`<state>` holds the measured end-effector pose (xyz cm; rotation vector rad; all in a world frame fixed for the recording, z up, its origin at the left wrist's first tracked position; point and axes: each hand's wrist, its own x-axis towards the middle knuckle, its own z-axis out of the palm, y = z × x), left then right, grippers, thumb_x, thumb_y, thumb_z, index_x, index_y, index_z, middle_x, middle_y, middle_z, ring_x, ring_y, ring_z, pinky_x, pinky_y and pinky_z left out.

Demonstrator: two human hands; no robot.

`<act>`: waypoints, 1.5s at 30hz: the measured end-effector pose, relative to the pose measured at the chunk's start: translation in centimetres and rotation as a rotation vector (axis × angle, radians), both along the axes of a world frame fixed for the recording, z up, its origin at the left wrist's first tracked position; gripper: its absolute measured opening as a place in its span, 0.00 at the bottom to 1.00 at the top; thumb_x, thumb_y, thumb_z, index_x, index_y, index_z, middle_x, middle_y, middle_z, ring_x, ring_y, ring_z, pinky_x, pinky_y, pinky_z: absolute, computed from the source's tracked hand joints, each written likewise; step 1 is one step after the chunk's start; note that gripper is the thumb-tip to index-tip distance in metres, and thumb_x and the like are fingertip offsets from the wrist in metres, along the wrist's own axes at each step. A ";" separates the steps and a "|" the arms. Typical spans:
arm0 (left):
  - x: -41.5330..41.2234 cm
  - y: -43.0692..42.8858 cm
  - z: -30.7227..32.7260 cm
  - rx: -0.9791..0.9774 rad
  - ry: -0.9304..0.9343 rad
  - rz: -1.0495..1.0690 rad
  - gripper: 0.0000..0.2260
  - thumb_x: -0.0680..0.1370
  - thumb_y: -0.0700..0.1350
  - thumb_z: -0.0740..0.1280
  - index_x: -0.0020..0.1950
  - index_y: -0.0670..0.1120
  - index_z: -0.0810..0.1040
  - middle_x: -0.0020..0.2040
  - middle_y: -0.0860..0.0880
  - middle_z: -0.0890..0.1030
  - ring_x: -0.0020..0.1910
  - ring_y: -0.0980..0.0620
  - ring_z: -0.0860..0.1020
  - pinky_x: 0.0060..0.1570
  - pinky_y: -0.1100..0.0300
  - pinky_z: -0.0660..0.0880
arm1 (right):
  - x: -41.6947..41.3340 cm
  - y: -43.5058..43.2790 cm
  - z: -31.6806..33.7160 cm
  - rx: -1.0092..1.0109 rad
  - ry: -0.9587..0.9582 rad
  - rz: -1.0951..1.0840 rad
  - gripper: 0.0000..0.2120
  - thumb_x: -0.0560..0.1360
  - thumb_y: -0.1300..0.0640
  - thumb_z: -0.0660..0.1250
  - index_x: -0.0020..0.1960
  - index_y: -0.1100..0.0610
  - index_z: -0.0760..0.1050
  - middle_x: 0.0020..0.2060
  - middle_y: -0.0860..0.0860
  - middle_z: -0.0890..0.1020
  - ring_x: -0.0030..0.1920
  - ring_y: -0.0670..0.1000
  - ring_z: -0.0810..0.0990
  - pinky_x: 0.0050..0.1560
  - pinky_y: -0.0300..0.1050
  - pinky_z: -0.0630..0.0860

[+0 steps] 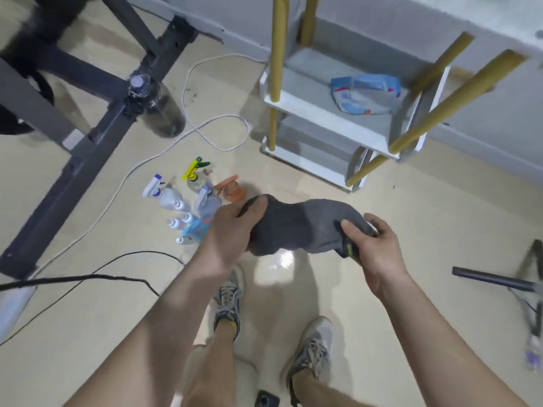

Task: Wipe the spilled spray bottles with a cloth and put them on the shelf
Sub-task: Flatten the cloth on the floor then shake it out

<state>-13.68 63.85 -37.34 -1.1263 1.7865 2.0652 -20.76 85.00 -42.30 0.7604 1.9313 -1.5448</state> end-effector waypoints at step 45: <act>-12.4 -33.9 23.8 -0.649 -0.177 0.137 0.07 0.71 0.50 0.76 0.37 0.48 0.85 0.39 0.47 0.82 0.41 0.52 0.79 0.43 0.58 0.75 | -31.1 -31.9 32.1 -0.015 0.326 1.070 0.07 0.77 0.58 0.69 0.42 0.60 0.78 0.34 0.56 0.78 0.35 0.53 0.76 0.37 0.49 0.74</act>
